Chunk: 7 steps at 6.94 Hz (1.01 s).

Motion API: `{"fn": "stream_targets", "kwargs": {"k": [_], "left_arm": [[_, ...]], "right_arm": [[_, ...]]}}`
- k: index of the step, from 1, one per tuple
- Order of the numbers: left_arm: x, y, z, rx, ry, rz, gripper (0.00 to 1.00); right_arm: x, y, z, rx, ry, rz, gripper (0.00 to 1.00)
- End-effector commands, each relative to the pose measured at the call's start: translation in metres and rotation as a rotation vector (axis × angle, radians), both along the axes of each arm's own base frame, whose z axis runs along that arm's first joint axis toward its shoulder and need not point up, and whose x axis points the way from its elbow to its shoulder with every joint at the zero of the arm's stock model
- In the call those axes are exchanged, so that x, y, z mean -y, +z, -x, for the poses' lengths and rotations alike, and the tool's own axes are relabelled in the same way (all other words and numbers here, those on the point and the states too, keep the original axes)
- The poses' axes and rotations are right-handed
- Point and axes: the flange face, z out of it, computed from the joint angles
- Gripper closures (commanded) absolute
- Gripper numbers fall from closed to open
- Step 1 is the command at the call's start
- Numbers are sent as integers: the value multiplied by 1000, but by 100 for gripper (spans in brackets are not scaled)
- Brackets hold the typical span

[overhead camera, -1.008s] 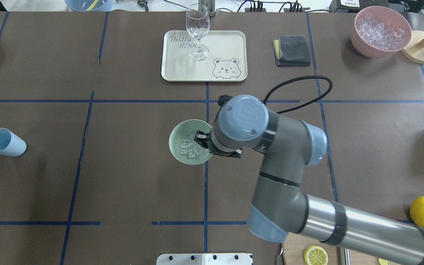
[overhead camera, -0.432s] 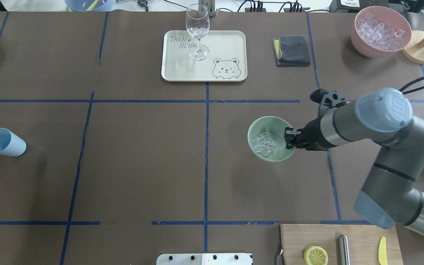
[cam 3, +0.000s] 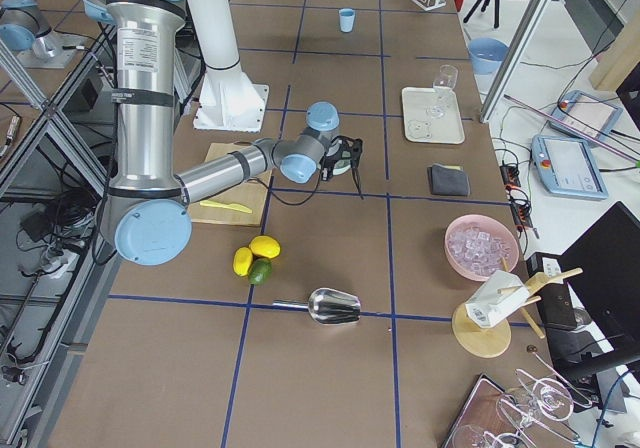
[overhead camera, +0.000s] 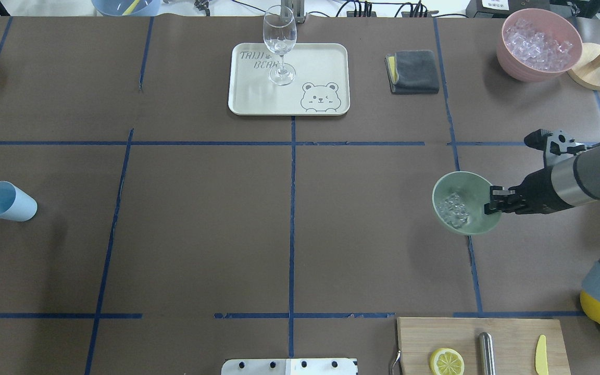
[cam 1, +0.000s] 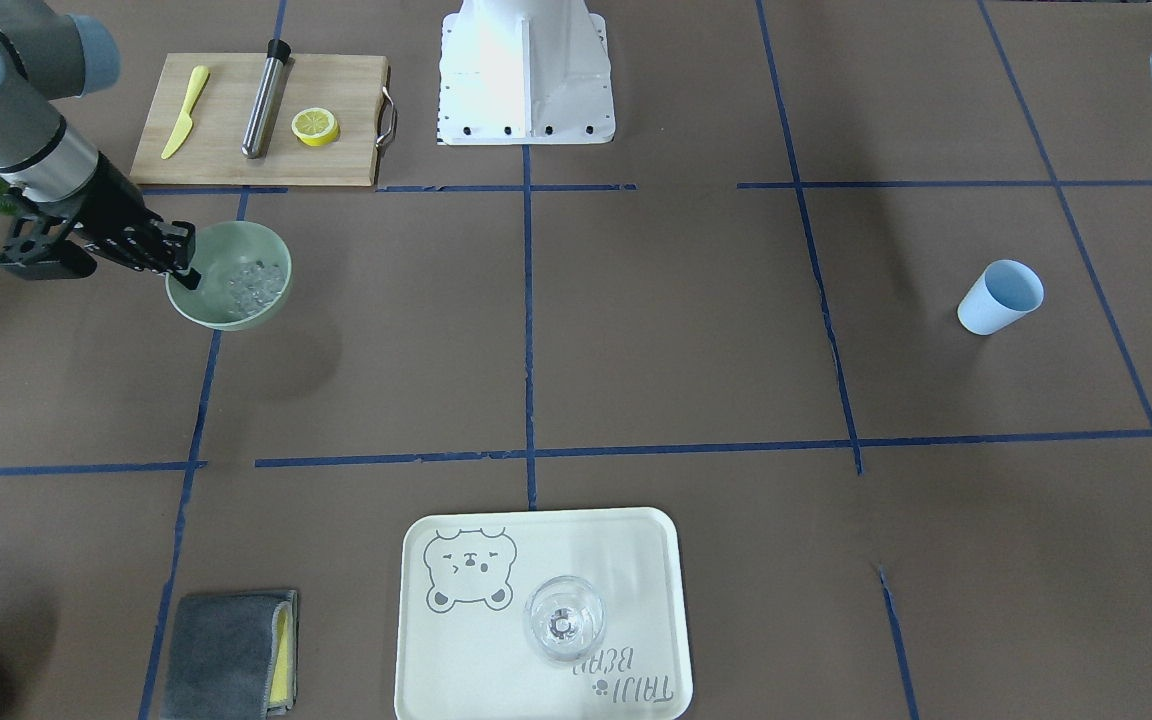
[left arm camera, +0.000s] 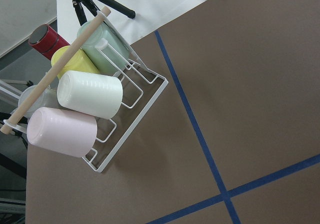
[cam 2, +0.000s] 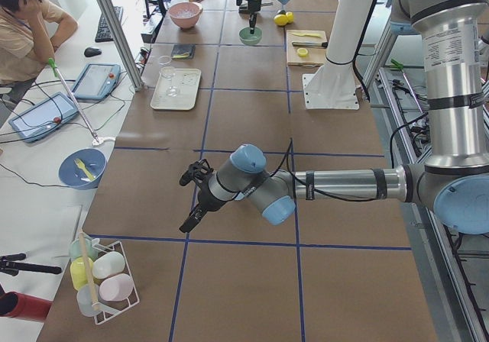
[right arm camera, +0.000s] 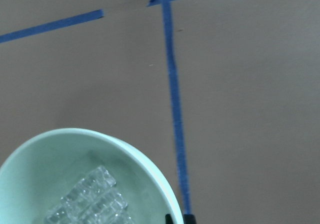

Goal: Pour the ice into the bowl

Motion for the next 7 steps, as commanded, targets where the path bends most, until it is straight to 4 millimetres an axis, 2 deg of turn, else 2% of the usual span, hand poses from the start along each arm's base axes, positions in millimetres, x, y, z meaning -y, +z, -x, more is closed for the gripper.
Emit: {"fn": "stream_targets", "kwargs": {"k": [1, 2, 4, 5, 7], "left_arm": [[-9, 2, 2, -4, -1, -13, 0], [-12, 4, 3, -3, -1, -10, 0], [-12, 5, 2, -3, 0, -10, 0], [-12, 4, 3, -4, -1, -11, 0], [-13, 0, 3, -8, -1, -29, 0]], "right_arm": [[19, 75, -62, -48, -72, -35, 100], [17, 95, -69, -65, -93, -32, 100], [-3, 136, -80, -24, -122, -98, 100], [-6, 146, -80, 6, -138, -104, 100], [-5, 145, -78, 10, -141, -101, 100]]}}
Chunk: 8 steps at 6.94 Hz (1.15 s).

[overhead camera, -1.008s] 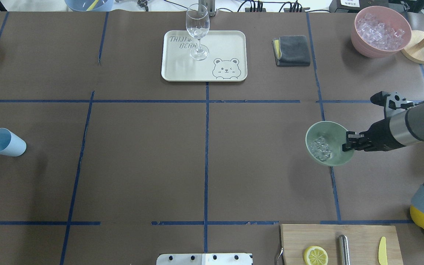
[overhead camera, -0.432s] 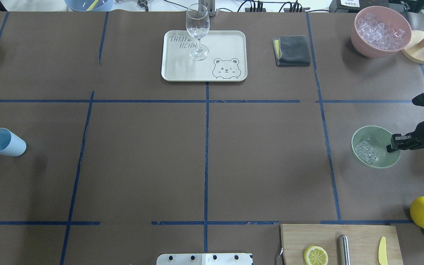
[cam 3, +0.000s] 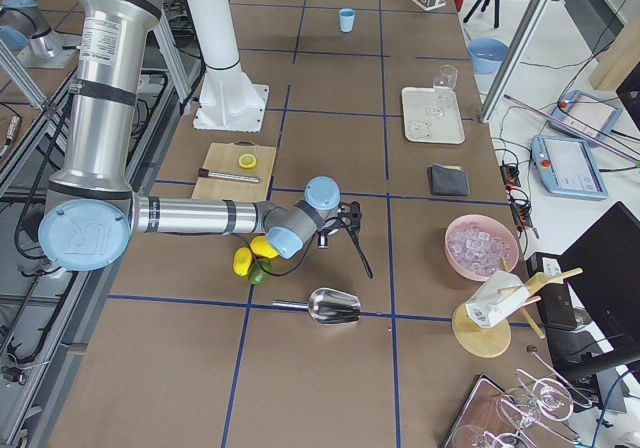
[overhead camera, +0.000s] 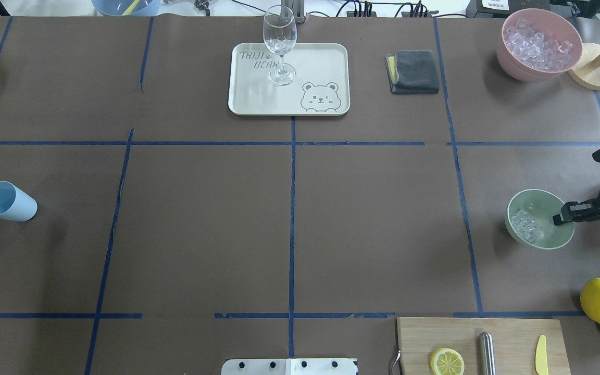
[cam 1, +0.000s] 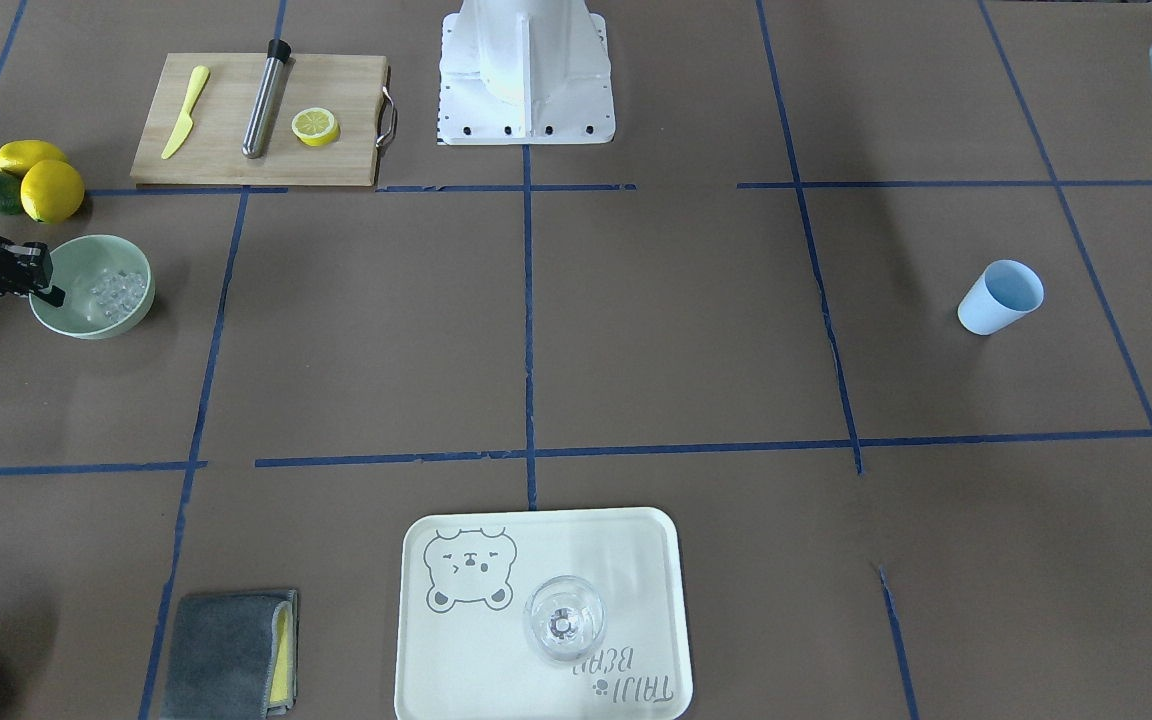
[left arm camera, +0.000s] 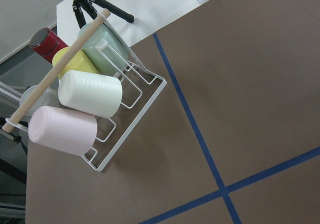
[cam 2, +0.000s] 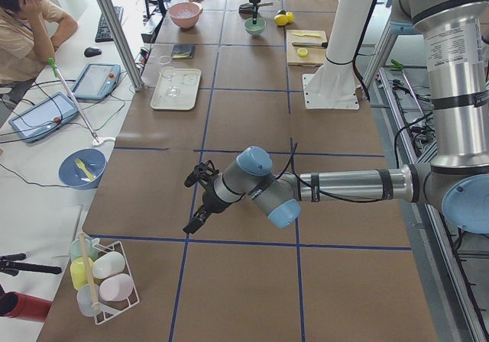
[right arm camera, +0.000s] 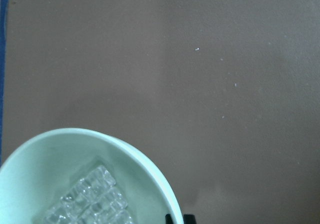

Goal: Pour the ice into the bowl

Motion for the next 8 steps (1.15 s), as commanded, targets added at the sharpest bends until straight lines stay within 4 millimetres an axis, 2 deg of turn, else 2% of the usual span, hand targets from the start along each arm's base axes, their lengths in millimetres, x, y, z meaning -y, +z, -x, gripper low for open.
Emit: {"fn": "stream_targets", "kwargs": {"k": [1, 2, 3, 4, 6, 7, 8], "left_arm": [[-1, -1, 0, -2, 0, -10, 0], [-2, -1, 0, -2, 0, -11, 0], [-6, 3, 1, -2, 0, -7, 0], [-7, 3, 2, -1, 0, -5, 0], [-7, 3, 2, -1, 0, -5, 0], [-7, 3, 1, -7, 6, -4, 0], [-12, 4, -9, -76, 80, 17, 0]], "right_arm": [[0, 0, 1, 11, -8, -1, 93], [1, 0, 1, 10, -5, -1, 1], [1, 0, 1, 10, -5, -5, 0], [4, -10, -8, 31, 4, -18, 0], [21, -23, -76, 119, 89, 15, 0], [23, -22, -96, 128, 125, 18, 0], [20, -14, -105, 119, 137, 28, 0]]}}
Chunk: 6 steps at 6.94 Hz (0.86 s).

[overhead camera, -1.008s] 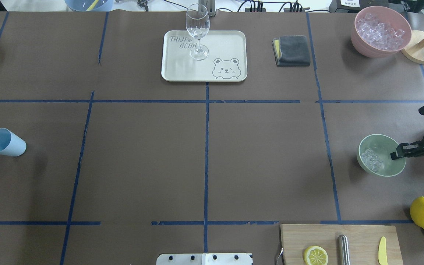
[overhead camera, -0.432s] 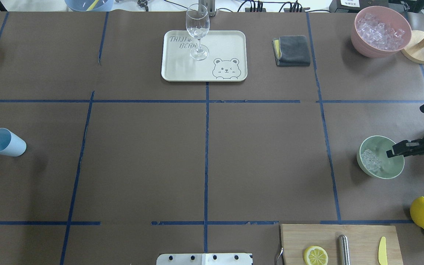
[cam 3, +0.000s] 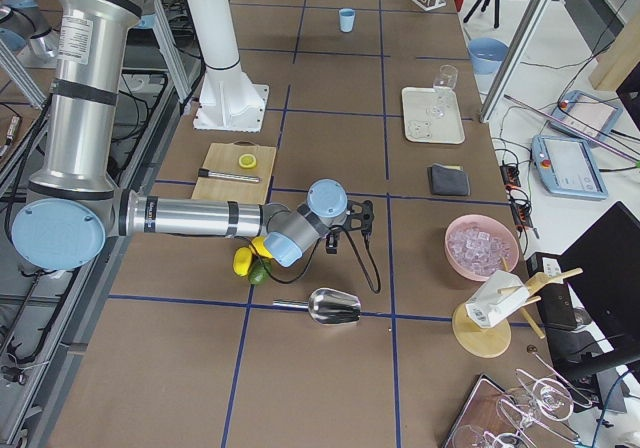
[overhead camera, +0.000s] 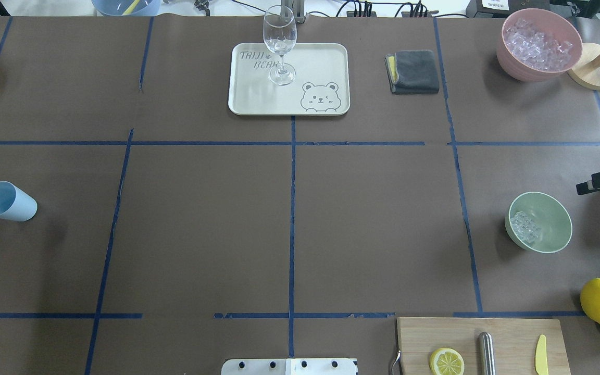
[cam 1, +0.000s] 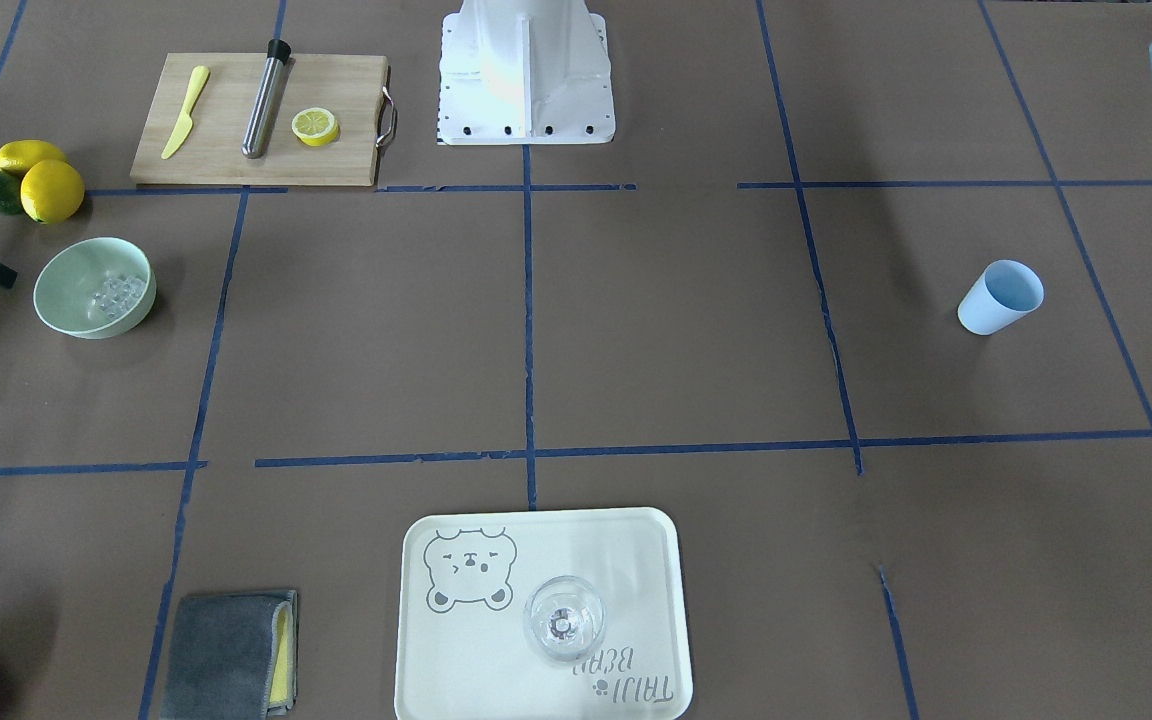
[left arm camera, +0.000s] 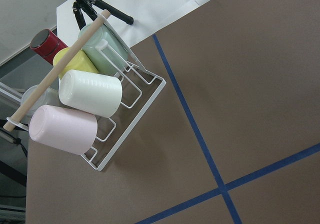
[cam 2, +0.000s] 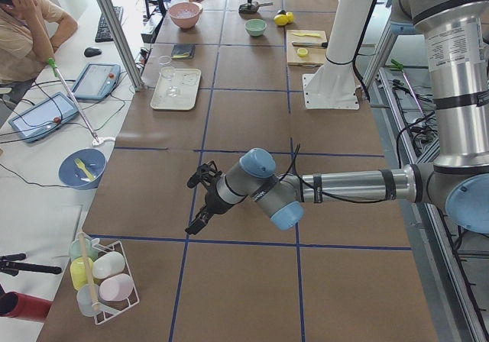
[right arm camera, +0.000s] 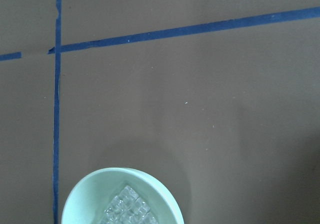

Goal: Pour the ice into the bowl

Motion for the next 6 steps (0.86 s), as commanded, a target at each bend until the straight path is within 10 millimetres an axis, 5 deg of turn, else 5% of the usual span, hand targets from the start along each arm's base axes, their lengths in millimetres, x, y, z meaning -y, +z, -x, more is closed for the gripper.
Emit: {"fn": "stream_targets", "kwargs": {"k": [1, 2, 3, 5, 6], "left_arm": [[-10, -1, -17, -133, 142, 48, 0], [-13, -2, -24, -222, 222, 133, 0], [7, -7, -10, -252, 191, 234, 0], [32, -4, 28, -232, 126, 381, 0], [48, -5, 54, -200, 138, 428, 0]], "right_arm": [[-6, 23, -30, -50, 20, -19, 0], [1, 41, -53, -158, -28, -105, 0], [16, 51, -91, -254, -85, -158, 0], [68, 31, -148, -333, -205, -166, 0], [88, 13, -158, -358, -219, -160, 0]]}}
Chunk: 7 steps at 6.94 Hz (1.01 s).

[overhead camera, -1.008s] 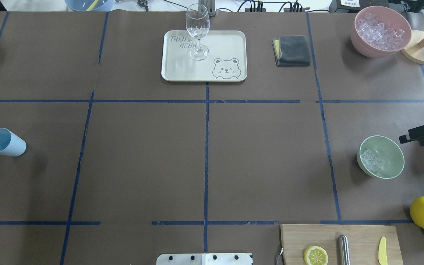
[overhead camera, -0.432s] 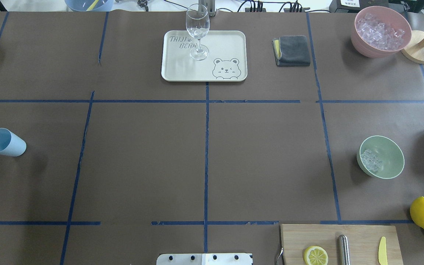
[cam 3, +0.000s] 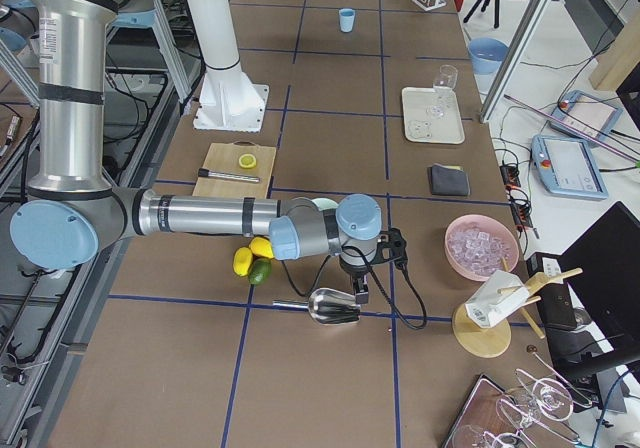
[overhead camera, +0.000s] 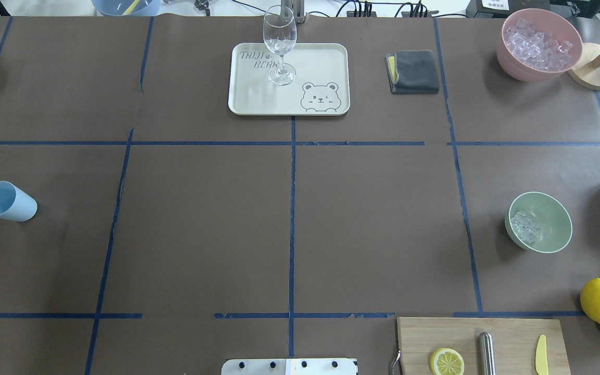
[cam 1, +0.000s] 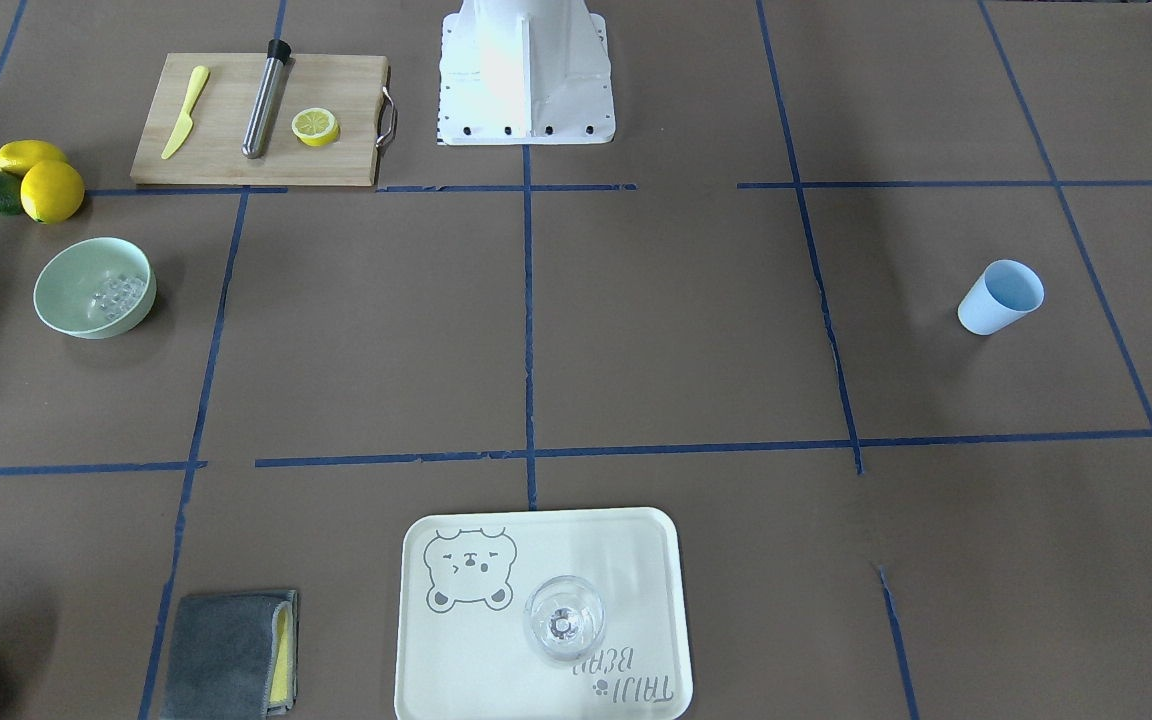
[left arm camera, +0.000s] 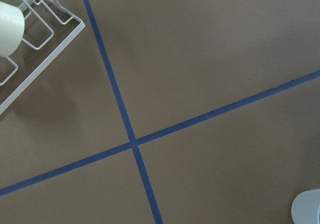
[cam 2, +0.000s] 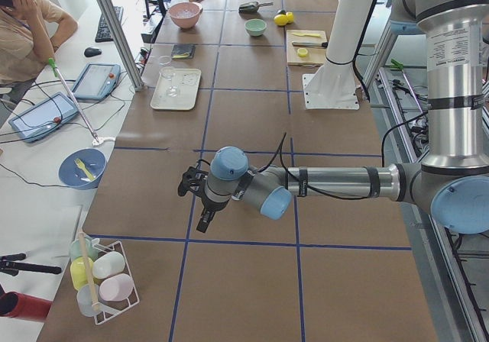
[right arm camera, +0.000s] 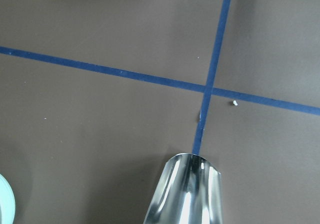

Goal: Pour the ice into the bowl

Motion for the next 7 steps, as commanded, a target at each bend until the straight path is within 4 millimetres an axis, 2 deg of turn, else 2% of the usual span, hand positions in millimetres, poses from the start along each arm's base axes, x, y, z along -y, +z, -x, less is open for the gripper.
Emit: {"fn": "stream_targets", "kwargs": {"k": [1, 2, 3, 5, 6, 7], "left_arm": [[34, -11, 58, 38, 15, 168, 0], [12, -3, 63, 3, 36, 225, 0], [-25, 7, 52, -34, 48, 258, 0], [-29, 11, 51, -44, 50, 264, 0], [-30, 3, 52, -41, 50, 250, 0], [-37, 14, 50, -44, 57, 262, 0]], "right_arm": [[27, -22, -20, -38, -45, 21, 0], [24, -20, -18, -22, -35, 38, 0], [23, -18, -10, -18, -50, 44, 0], [27, -18, 3, -29, -76, 40, 0], [28, -14, 9, -31, -86, 48, 0], [28, -11, 20, -27, -84, 72, 0]]}}
